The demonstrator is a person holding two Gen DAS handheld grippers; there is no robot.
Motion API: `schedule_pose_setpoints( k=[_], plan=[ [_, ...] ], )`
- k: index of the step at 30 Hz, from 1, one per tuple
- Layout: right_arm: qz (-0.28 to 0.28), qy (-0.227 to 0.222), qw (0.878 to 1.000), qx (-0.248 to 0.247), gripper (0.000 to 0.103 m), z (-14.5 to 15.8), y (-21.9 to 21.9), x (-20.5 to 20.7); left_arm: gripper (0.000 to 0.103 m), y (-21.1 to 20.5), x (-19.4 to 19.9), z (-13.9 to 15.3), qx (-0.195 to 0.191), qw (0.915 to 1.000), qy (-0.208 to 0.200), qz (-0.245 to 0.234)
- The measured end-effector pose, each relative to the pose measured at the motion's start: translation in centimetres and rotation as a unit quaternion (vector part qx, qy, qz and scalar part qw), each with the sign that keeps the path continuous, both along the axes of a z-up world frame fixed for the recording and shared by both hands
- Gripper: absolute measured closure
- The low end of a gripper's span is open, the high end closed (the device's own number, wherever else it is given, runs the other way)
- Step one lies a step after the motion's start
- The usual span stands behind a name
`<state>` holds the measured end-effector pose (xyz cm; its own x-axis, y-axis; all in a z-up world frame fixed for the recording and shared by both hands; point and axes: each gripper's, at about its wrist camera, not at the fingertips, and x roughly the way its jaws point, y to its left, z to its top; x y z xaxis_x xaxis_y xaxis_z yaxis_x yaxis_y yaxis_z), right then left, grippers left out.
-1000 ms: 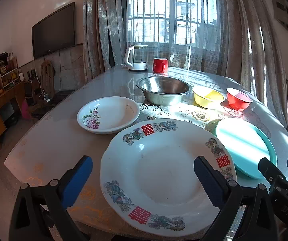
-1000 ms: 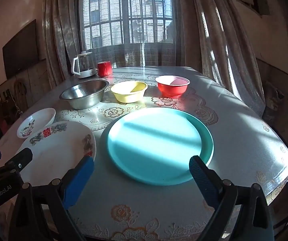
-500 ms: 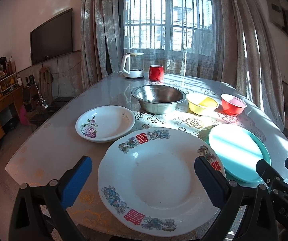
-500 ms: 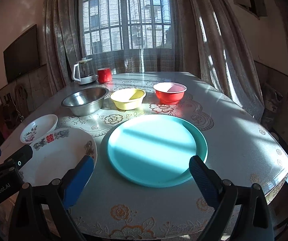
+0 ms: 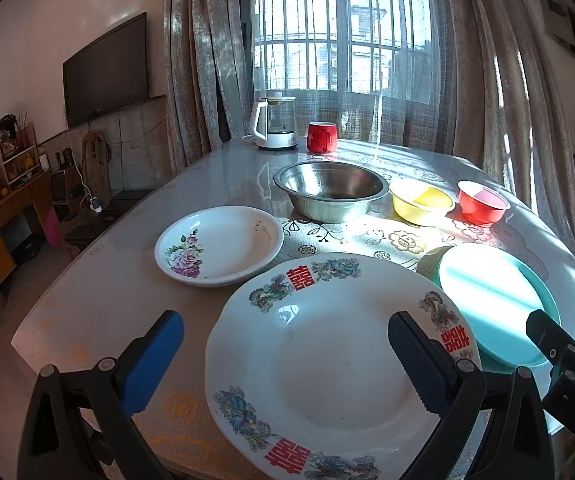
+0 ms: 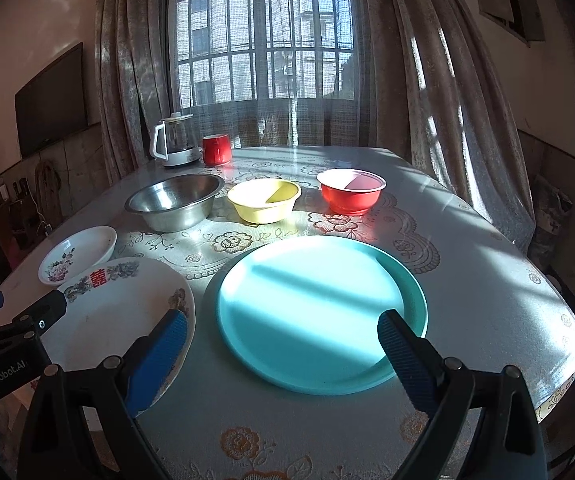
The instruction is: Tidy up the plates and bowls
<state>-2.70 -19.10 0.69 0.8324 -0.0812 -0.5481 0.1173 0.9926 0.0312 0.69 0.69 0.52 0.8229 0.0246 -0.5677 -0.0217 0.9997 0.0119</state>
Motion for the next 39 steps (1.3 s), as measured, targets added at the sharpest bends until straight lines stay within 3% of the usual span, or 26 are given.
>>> schedule_pose_setpoints(
  k=[31, 39],
  plan=[
    [-0.004, 0.009, 1.0, 0.008, 0.005, -0.7, -0.6, 0.6, 0.0, -0.8, 0.8, -0.2, -0.009, 0.9995, 0.02, -0.023],
    [-0.011, 0.007, 1.0, 0.018, 0.005, -0.6, -1.6, 0.5, 0.0, -1.9, 1.0, 0.0, -0.004, 0.9978, 0.025, -0.061]
  ],
)
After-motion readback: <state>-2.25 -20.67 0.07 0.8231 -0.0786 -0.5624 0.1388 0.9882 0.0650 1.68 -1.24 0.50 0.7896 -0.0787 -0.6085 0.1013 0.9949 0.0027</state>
